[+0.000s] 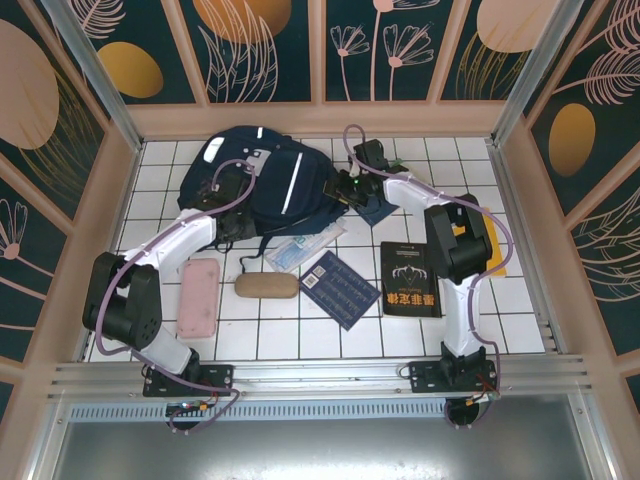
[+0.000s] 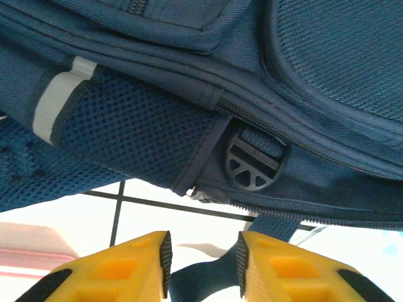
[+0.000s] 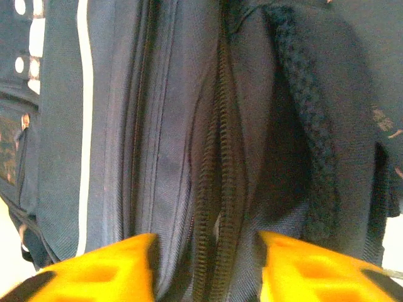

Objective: Pack books, pencil case, and school supplies into a backpack

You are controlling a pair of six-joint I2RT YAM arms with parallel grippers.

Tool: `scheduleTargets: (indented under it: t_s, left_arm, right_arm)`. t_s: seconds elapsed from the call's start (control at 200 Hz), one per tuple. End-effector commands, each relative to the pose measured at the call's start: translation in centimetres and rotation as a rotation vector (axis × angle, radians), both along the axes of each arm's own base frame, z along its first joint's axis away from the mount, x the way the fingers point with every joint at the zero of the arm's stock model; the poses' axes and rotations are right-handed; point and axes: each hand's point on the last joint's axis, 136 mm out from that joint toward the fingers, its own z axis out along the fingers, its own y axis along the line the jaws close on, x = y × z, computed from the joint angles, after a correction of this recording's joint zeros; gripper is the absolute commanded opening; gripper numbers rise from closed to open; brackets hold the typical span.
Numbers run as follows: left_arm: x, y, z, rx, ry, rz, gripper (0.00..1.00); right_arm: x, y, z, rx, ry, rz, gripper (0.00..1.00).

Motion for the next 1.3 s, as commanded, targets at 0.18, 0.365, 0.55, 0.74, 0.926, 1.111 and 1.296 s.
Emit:
scheduleTargets:
  t_s: [0.18,0.365,0.55,0.74,0.926,1.111,1.296]
  left_arm:
    - [2.6,-5.2,3.6,-0.191,-0.100,-0.114,0.58]
    - [3.0,-12.3,5.0,-0.342,-0.123,-0.222,0.77]
    - [2.1,-19.6,5.4,-0.538,-0.104,-0.304,0.78]
    - [0.0,-25.3,3.7,-0.616,-0.023,-0.382,0.73]
    - [-2.6,-29.2,1.1,-0.639,0.070,-0.463,0.65]
    - [-4.8,-31.9,-1.6,-0.612,0.155,-0.538,0.58]
    - [-6.3,-33.6,-4.1,-0.564,0.213,-0.604,0.53]
  right_arm:
    - [-0.8,-5.7,5.0,-0.076,-0.155,-0.104,0.67]
    - [-4.2,-11.1,4.6,-0.067,-0.140,-0.229,0.68]
    - [-8.7,-16.8,3.1,-0.165,-0.078,-0.336,0.71]
    - [-13.6,-21.5,1.1,-0.217,-0.036,-0.469,0.85]
    - [-18.2,-24.2,-2.0,-0.266,0.074,-0.573,0.85]
    - [-21.6,-25.3,-4.5,-0.284,0.152,-0.639,0.83]
    - [-23.5,-24.9,-6.0,-0.261,0.202,-0.632,0.80]
